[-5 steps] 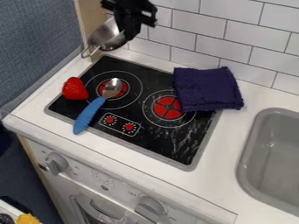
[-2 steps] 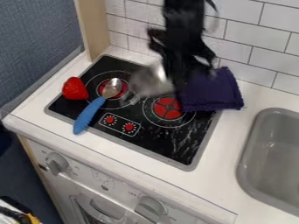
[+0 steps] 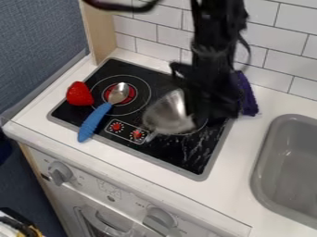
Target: Move the pot to bottom right of the burner
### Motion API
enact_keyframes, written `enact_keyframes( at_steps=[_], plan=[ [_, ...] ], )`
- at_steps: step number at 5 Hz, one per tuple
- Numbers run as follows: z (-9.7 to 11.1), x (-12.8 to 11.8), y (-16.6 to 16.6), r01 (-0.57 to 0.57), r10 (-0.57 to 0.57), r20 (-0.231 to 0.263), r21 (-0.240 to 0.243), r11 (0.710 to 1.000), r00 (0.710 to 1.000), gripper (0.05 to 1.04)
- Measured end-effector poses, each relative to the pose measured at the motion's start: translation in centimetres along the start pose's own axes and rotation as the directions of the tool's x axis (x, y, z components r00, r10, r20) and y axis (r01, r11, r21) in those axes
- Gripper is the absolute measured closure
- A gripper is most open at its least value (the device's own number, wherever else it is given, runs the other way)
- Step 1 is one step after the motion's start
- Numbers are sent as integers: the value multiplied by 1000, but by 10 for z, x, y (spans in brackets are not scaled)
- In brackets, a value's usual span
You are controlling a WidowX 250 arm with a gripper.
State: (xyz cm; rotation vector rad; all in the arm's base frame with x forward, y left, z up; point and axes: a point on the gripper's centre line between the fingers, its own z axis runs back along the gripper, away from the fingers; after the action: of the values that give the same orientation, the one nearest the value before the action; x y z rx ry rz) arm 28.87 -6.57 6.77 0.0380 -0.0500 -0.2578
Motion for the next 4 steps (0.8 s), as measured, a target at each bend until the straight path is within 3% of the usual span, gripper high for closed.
enact_keyframes(
  at_steps=[2, 3, 4],
  plan=[
    [-22, -18, -11, 15, -12, -85, 35, 999, 996, 1012],
    [-23, -18, -13, 14, -12, -84, 29, 999, 996, 985],
    [-26, -17, -17, 19, -19, -80, -1, 1000, 997, 810]
  ],
)
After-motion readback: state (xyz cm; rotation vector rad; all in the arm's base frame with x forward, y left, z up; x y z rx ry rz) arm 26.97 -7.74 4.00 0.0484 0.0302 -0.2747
